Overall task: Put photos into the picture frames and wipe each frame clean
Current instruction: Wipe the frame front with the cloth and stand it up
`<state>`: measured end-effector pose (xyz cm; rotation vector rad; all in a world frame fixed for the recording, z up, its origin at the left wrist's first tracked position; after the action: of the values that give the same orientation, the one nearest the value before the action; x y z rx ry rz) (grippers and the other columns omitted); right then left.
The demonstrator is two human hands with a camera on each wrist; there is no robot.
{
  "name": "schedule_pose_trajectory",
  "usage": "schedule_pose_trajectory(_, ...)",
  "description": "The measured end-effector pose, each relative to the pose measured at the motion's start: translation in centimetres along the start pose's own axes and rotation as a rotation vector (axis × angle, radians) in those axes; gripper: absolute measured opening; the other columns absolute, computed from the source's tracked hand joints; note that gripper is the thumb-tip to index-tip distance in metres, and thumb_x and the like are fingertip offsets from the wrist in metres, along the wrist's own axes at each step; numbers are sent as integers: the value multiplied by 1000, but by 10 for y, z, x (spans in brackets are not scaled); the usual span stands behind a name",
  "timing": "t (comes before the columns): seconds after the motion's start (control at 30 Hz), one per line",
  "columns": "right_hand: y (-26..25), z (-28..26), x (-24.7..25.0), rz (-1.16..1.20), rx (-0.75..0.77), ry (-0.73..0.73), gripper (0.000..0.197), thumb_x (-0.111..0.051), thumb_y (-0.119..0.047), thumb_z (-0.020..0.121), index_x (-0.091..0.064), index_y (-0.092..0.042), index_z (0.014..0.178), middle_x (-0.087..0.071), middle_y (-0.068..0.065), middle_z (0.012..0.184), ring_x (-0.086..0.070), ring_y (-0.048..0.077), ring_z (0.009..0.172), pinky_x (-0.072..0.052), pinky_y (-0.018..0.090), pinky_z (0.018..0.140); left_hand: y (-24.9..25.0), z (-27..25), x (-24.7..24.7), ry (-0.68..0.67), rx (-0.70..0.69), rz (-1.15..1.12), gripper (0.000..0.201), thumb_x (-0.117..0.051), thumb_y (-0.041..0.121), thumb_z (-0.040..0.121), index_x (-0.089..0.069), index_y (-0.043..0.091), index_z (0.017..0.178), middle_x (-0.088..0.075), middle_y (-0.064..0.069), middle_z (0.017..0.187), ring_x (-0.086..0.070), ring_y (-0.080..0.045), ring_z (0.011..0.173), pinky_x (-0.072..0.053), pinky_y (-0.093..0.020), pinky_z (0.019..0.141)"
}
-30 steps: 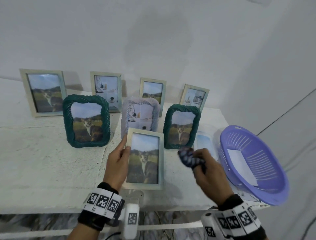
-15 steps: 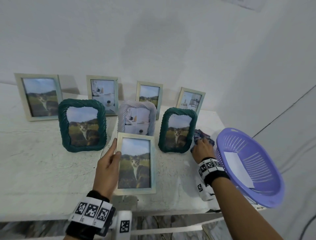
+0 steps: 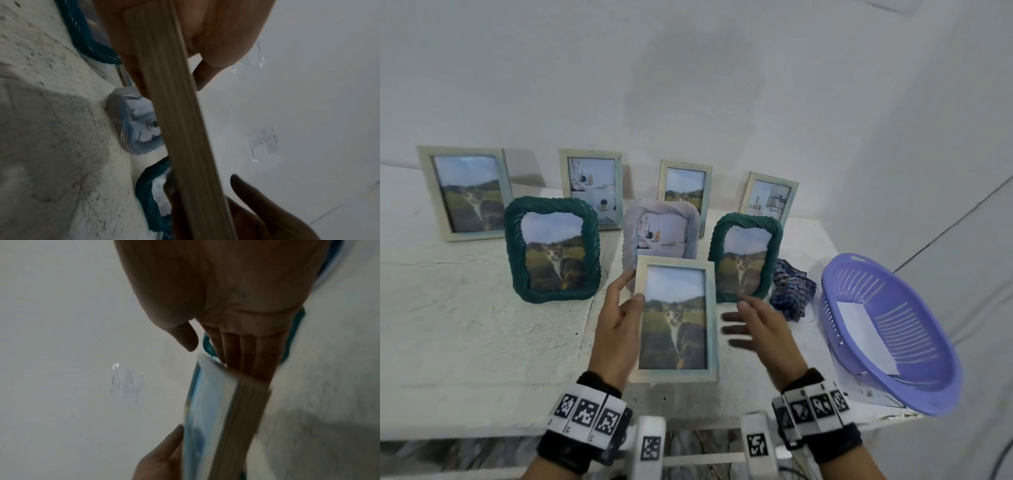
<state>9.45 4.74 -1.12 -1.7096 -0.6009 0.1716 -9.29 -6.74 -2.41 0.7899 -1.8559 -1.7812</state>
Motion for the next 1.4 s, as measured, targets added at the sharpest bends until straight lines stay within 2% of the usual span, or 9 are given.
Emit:
schedule_pose_trajectory(0.1,8,-20,-27,430,-136,-121,38,-41,-32,101,-61,-7,121,-65,24,113,-63,38,101,-53,47,82,4,-4,-10,8,16,-11,20,-46,17,101,-47,31,114,-69,12,83,-62,-2,78,-45,-17,69)
schedule_pose_trajectory(0.23,2,-36,-37,623,-102,-137,43,-37,-37,101,-55,-8,126,-62,26,116,-60,38,100,-52,48,81,3,-12,-19,-141,107,19,29,-46,38,97,-43,26,124,-62,5,111,-58,9,86,-43,-13,68)
schedule_pose_trajectory(0.43,-8,-56,-47,226,215,-186,31,-44,-30,97,-60,-22,123,-65,0,119,-65,27,97,-57,43,77,-9,-26,-34,-444,219,-116,99,-57,89,56,-46,30,136,-64,2,123,-62,-16,112,-52,-40,91)
schedule_pose_trajectory(0.63,3,-54,-54,-129,393,-101,51,-63,-16,89,-44,-36,132,-53,-6,111,-60,16,92,-56,35,70,-3,-38,-37,-490,466,-505,97,-67,65,66,-47,-3,132,-60,-20,116,-65,-28,105,-57,-40,84)
schedule_pose_trajectory(0.73,-1,-51,-47,-258,435,-65,47,-65,-36,84,-46,-42,126,-54,-11,102,-58,14,85,-53,33,64,-1,-35,-33,-476,439,-410,84,-57,66,69,-56,5,126,-69,-13,108,-68,-22,97,-56,-29,73)
schedule_pose_trajectory(0.83,-10,-49,-36,-512,539,18,34,-59,-49,78,-54,-43,112,-52,-14,86,-53,11,74,-47,24,59,-2,-29,-29,-410,362,-273,103,-63,80,56,-56,0,120,-58,-14,100,-58,-25,90,-53,-39,81)
schedule_pose_trajectory(1.07,-16,-47,-28,-1024,661,348,20,-51,-37,85,-68,-27,80,-50,-4,45,-46,17,40,-33,26,39,3,-25,-32,-334,261,-166,61,-59,71,65,-63,28,107,-68,10,90,-67,-6,88,-55,-36,76)
schedule_pose_trajectory(1.23,-16,-50,-26,-21,100,56,27,-50,-30,98,-73,-15,97,-72,4,71,-67,23,59,-52,29,53,5,-23,-33,-326,143,-31,105,-56,91,51,-44,32,136,-60,13,122,-62,-2,105,-55,-32,85)
schedule_pose_trajectory(1.4,-12,-42,-6,574,-311,-139,58,-39,-54,95,-73,-10,107,-69,20,109,-67,34,101,-51,46,91,16,-14,-24,-322,270,-63,70,-29,81,77,-63,34,117,-72,-1,109,-67,-22,102,-55,-44,81)
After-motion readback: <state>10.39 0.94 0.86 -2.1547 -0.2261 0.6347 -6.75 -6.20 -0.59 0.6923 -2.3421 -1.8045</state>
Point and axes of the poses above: each hand's wrist, its own z-axis towards the middle knuckle, its own x-axis out of the back of the hand, y = z × x, the point moved 2 cm from there along z, towards the middle knuckle
